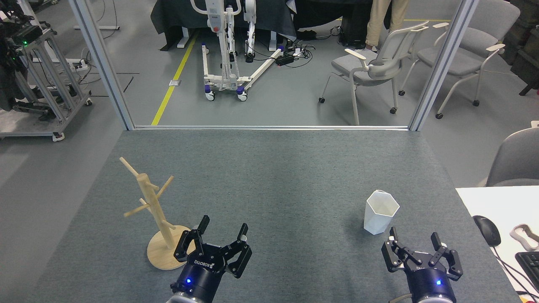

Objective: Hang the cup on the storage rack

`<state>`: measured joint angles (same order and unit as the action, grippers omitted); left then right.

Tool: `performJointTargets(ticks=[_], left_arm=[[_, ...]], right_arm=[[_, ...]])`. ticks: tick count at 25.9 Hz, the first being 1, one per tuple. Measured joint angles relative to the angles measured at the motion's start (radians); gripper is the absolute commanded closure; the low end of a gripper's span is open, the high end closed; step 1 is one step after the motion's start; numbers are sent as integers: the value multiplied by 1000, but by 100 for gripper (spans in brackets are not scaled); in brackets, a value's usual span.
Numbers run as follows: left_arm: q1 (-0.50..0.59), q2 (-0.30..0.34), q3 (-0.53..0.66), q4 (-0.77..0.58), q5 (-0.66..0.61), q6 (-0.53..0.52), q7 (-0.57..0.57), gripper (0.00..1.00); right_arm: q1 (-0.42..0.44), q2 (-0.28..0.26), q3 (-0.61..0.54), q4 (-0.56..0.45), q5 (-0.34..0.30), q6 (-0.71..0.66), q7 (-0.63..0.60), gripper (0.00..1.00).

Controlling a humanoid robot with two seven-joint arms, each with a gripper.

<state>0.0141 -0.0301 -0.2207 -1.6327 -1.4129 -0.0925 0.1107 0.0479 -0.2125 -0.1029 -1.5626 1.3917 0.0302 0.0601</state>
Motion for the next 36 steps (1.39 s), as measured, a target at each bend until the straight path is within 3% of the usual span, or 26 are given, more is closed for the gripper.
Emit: performJointTargets(ticks=[10, 21, 36], left_arm=[[0, 1, 1, -10, 6, 10, -9, 0], [4, 1, 1, -56, 8, 13, -8, 0], [4, 1, 0, -56, 8, 11, -6, 0]], right_arm=[[-10, -10, 14, 39, -1, -2, 0, 1], [-199, -30, 112, 349, -10, -8, -7, 1], [-406, -59, 155, 611, -14, -4, -10, 1]])
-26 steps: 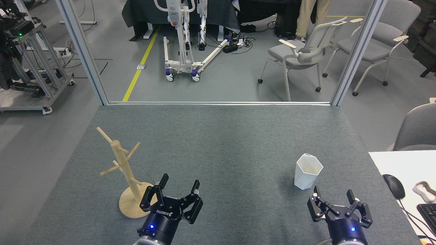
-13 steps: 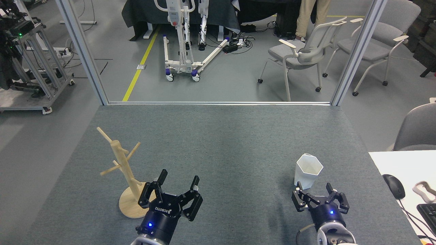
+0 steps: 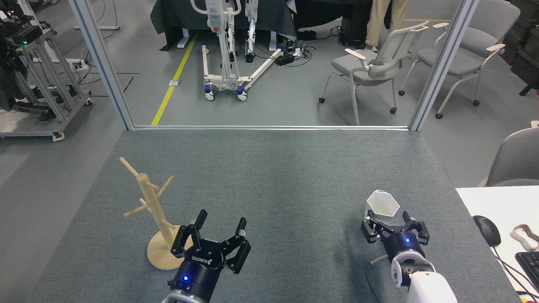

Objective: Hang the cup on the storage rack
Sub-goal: 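Move the right gripper to the white paper cup and grasp it, then lift the cup with the right gripper and carry it toward the center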

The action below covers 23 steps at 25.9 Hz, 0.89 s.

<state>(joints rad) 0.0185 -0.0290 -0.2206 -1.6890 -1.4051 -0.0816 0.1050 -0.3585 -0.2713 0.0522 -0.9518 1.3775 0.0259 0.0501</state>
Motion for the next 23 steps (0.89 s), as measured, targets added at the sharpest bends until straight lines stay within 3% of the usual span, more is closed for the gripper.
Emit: performJointTargets(ticks=[12, 23], left_arm=[[0, 5, 0, 4, 1, 0, 7, 0], [0, 4, 0, 7, 2, -4, 9, 0]], right_arm=[[-73, -5, 25, 104, -3, -7, -4, 1], [-155, -23, 130, 177, -109, -9, 2, 1]])
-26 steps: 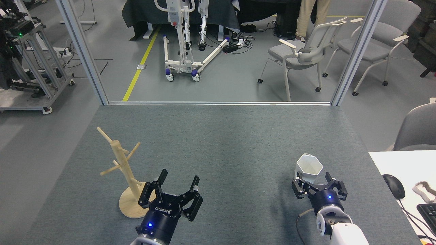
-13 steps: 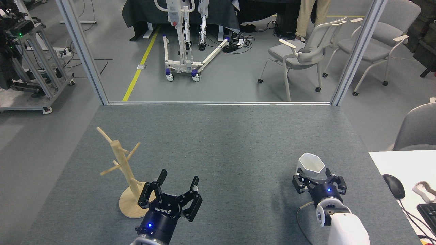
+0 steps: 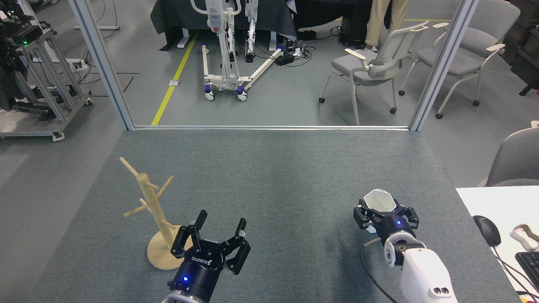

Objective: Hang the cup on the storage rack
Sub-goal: 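Lift the cup with the right gripper and carry it toward the center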

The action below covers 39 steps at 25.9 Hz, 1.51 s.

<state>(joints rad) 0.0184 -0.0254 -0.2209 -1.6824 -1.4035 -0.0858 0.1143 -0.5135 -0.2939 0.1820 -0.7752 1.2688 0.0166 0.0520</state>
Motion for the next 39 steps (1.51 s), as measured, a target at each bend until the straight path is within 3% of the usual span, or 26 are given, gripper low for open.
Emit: performJointTargets(ticks=[2, 5, 9, 11, 17, 23, 32, 39], left_arm=[[0, -1, 0, 0, 0, 0, 1, 0], [0, -2, 0, 2, 0, 0, 1, 0], [0, -3, -4, 1, 0, 0, 1, 0], [0, -3, -7, -1, 0, -1, 1, 0], [0, -2, -10, -5, 0, -3, -6, 0], [0, 0, -16, -4, 0, -3, -4, 0], [6, 10, -55, -5, 0, -10, 1, 0], [9, 11, -70, -11, 0, -59, 4, 0]], right_arm=[[-5, -1, 7, 2, -4, 0, 1, 7], [-6, -2, 11, 3, -5, 0, 2, 37], [-3, -8, 13, 2, -6, -8, 2, 66], [0, -16, 13, -6, -6, -25, 2, 75], [19, -54, 11, -117, -6, -77, -2, 83], [123, -96, 11, -365, -6, -98, 49, 83], [304, -96, 15, -798, -6, -93, 207, 88], [358, -88, 76, -980, -6, -49, 291, 91]])
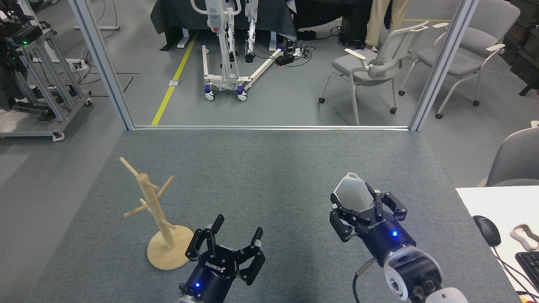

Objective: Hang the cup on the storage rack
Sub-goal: 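Lift the cup with the right gripper and carry it toward the center, then bring the left gripper under the cup and grasp it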

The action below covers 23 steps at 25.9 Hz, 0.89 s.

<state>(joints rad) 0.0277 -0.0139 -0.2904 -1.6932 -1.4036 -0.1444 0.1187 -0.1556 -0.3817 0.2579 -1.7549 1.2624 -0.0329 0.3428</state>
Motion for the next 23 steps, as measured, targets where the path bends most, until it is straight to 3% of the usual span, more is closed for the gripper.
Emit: performJointTargets(ticks=[9, 16, 23], left_arm=[[28, -1, -16, 0, 0, -118, 8, 0], [45, -7, -60, -4, -1, -130, 21, 0], [47, -24, -112, 13, -2, -116, 27, 1]], right_arm=[[-92, 7, 108, -33, 0, 141, 84, 91], [-216, 78, 224, -29, 13, 333, 263, 94], [-285, 138, 332, -28, 72, 455, 384, 94]])
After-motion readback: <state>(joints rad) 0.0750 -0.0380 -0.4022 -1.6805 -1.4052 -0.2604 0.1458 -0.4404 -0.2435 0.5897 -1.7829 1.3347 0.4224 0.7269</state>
